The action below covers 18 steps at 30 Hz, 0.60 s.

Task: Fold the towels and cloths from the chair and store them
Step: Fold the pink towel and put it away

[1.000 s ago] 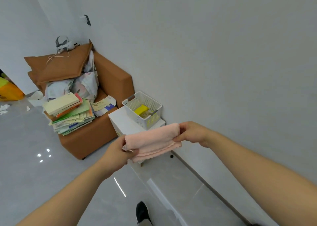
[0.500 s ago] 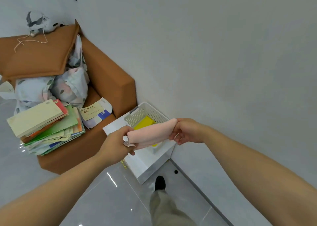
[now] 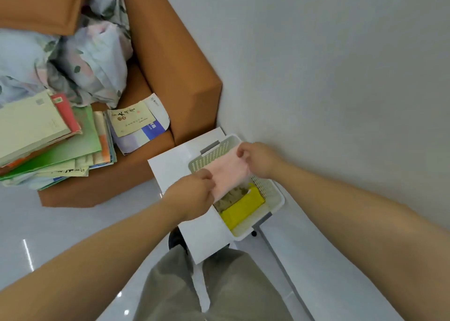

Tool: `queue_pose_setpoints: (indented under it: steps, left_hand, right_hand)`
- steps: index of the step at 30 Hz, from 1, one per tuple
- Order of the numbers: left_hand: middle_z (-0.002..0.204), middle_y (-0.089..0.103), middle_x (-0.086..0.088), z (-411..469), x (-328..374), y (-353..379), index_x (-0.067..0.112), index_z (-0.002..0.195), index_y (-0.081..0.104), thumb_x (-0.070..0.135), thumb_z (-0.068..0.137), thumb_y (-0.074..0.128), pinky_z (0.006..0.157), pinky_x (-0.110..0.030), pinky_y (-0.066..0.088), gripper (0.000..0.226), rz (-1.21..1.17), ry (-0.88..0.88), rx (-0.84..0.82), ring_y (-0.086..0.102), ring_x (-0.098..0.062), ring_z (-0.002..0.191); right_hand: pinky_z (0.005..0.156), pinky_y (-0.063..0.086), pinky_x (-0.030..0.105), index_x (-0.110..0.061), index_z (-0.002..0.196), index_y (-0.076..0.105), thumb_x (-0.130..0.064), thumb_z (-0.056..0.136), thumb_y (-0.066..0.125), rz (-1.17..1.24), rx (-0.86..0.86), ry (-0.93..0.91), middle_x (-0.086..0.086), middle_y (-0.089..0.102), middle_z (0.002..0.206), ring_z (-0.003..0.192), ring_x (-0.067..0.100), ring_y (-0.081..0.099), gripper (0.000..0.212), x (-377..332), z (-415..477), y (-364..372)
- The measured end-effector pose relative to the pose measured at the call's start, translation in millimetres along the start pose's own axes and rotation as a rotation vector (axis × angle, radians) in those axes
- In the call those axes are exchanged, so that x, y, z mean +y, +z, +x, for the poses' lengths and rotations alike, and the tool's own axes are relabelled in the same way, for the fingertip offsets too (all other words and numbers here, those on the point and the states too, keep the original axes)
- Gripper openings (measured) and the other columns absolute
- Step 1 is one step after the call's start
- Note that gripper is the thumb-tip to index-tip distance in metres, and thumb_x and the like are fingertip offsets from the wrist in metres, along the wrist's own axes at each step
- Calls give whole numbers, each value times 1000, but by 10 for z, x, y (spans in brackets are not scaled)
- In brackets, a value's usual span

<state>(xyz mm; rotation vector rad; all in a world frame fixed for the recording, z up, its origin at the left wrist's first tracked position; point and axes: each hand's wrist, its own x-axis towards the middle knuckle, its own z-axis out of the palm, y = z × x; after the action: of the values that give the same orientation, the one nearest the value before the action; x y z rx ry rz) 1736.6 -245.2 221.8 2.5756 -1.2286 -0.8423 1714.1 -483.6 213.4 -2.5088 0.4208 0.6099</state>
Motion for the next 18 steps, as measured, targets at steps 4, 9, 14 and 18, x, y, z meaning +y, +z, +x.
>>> queue_pose_setpoints:
  steps: [4,9,14,18]
  left_hand:
    - [117,50,-12,690,-132,236,10,117,66,13,98,52,82,-37,55,23,153,-154,-132,56,-27,98]
    - [130,49,-15,1361,-316,702,4,127,58,4,93,59,86,-34,50,34,149,-332,-197,55,-29,115]
    - [126,56,-11,1742,-496,1156,5,124,60,2,93,59,73,-33,46,31,147,-338,-272,61,-26,109]
    - [123,60,-12,1936,-549,1323,4,122,61,5,96,56,82,-35,52,27,166,-313,-321,61,-27,111]
  right_hand:
    - [85,48,39,-23,131,50,-18,97,46,-323,6,-4,12,54,123,104,35,59,35,21,595,450]
    - [93,46,41,-14,134,49,-14,99,36,-303,-22,151,16,54,134,119,37,56,37,105,1226,1002]
    - [95,48,43,-7,132,49,-7,99,31,-273,-48,217,19,54,134,117,37,57,38,328,1579,1371]
    - [94,44,44,-5,134,45,-14,103,28,-348,-36,186,22,48,138,119,39,54,37,409,1716,1544]
